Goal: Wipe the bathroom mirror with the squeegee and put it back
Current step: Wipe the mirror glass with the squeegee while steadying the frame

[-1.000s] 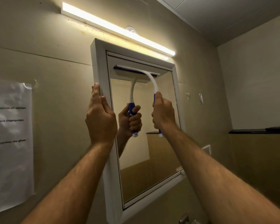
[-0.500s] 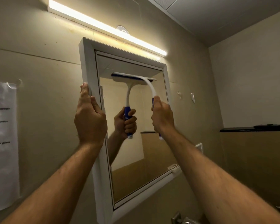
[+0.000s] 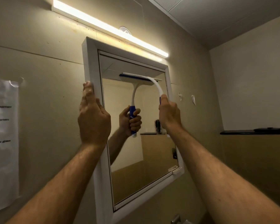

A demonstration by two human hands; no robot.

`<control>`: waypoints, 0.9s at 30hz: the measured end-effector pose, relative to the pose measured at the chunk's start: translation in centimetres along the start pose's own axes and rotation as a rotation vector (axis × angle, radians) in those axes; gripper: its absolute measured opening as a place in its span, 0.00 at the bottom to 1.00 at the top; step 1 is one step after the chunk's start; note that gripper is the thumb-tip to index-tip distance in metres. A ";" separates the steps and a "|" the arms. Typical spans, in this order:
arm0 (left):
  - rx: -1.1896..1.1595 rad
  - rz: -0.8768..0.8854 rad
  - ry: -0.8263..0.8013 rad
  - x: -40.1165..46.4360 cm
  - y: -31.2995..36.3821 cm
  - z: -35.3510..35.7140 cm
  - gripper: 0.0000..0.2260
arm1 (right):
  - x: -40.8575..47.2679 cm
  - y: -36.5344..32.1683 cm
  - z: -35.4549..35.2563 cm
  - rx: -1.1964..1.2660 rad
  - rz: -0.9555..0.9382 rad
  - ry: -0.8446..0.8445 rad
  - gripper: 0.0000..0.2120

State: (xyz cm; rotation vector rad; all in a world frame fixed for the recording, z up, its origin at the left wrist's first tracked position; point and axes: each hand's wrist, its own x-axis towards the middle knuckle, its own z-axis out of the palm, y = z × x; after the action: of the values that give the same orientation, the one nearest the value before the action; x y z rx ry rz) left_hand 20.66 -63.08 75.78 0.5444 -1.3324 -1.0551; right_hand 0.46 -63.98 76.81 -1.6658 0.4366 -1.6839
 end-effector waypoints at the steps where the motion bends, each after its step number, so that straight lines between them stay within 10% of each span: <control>1: 0.007 0.013 -0.003 0.3 0.3 0.0 0.22 | 0.4 -0.4 0.3 0.002 -0.009 0.002 0.24; 27: -0.153 -0.050 -0.176 -1.1 -5.8 -1.4 0.23 | -3.3 5.8 2.3 0.052 0.038 0.043 0.24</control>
State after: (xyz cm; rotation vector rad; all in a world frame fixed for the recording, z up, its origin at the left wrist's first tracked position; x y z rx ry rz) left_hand 20.38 -65.18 70.13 0.3791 -1.3831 -1.2582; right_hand 3.84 -65.11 70.71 -1.5765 0.4391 -1.6918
